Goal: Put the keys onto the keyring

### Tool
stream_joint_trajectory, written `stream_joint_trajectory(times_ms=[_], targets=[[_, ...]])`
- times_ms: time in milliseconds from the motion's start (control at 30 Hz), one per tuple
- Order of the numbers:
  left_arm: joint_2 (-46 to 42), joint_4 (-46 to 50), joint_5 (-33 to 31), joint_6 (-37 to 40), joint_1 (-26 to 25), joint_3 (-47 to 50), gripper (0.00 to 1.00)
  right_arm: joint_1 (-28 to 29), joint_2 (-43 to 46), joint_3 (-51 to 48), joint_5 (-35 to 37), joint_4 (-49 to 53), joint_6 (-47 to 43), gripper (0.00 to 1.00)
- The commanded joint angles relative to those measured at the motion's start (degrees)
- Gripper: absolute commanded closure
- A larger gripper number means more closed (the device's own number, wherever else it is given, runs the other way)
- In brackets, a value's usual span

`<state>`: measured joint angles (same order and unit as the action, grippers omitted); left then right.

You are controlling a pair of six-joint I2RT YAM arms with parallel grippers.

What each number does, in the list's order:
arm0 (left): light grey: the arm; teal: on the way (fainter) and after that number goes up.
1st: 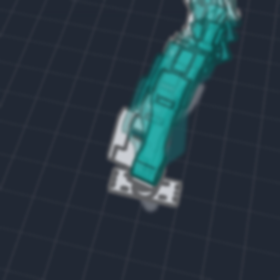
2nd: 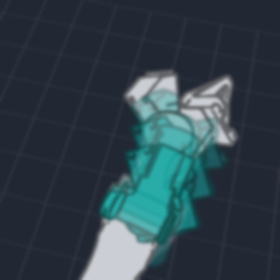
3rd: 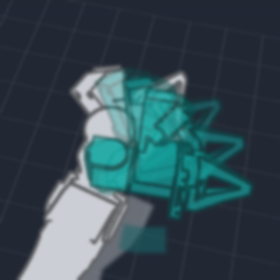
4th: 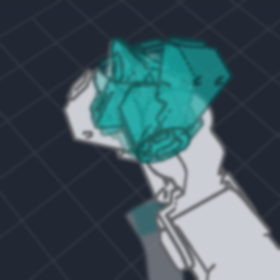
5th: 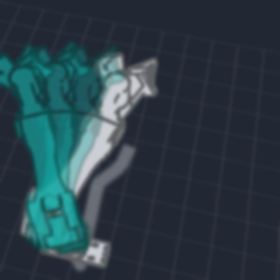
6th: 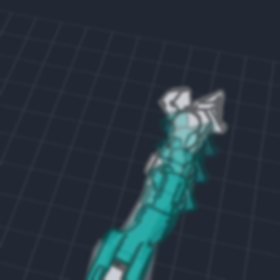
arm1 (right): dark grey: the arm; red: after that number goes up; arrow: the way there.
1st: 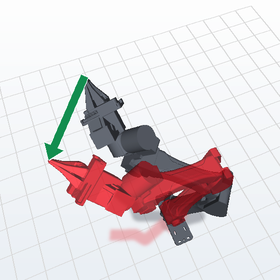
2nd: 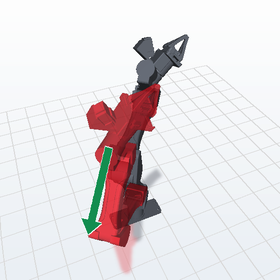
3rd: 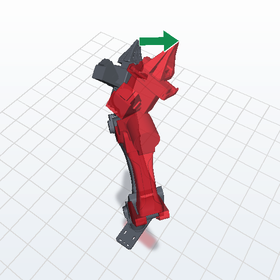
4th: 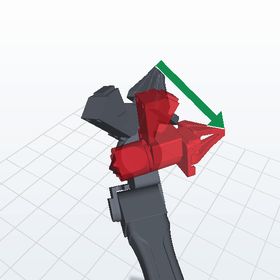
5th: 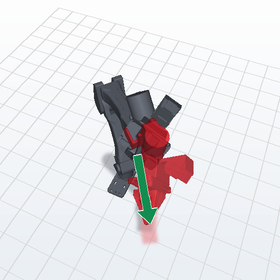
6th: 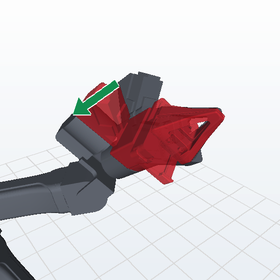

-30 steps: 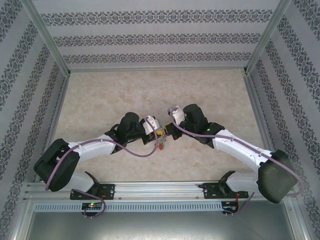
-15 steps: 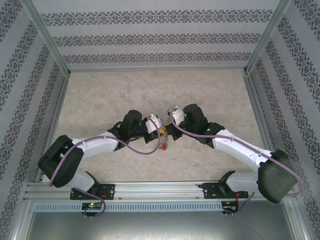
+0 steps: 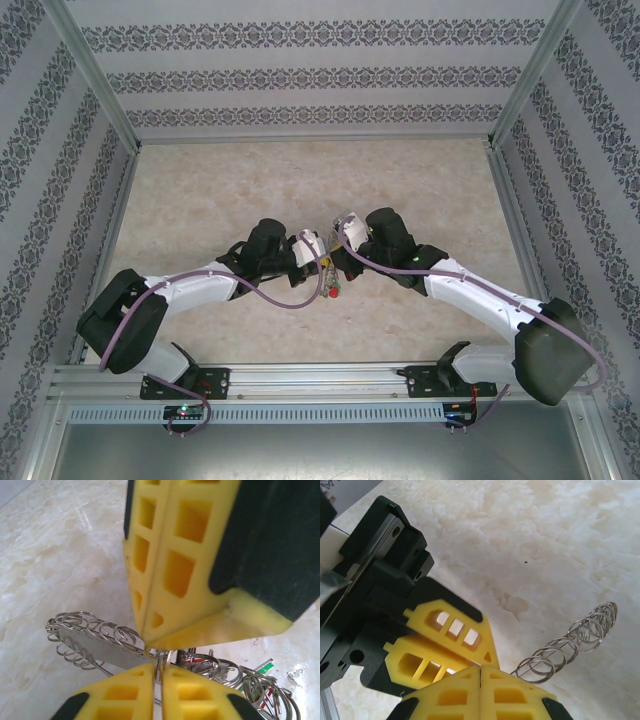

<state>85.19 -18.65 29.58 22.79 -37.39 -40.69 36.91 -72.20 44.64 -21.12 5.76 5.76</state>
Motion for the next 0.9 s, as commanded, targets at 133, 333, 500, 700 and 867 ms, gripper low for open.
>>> stream_joint_trajectory(times_ms=[133, 333, 500, 700, 867], targets=[[0.7, 0.5, 0.7, 1.1, 0.7, -2.2, 0.85, 0.7, -0.6, 1.6, -2.5, -1.4, -0.9, 1.00], [0.9, -0.1, 1.4, 0.8, 0.7, -2.4, 0.82, 0.7, -0.7, 1.5, -2.7, -1.6, -0.7, 1.00], [0.9, -0.5, 0.9, 0.6, 0.7, -2.5, 0.81, 0.7, -0.7, 1.5, -3.1, -1.3, -0.7, 1.00], [1.0, 0.0, 0.3, 0.7, 0.7, -2.7, 0.95, 0.7, -0.7, 1.3, -2.2, -0.9, -0.7, 1.00], [0.7, 0.7, 0.1, 1.1, 0.7, -2.3, 1.00, 0.2, 0.1, 0.9, 0.9, -0.5, -0.1, 1.00]])
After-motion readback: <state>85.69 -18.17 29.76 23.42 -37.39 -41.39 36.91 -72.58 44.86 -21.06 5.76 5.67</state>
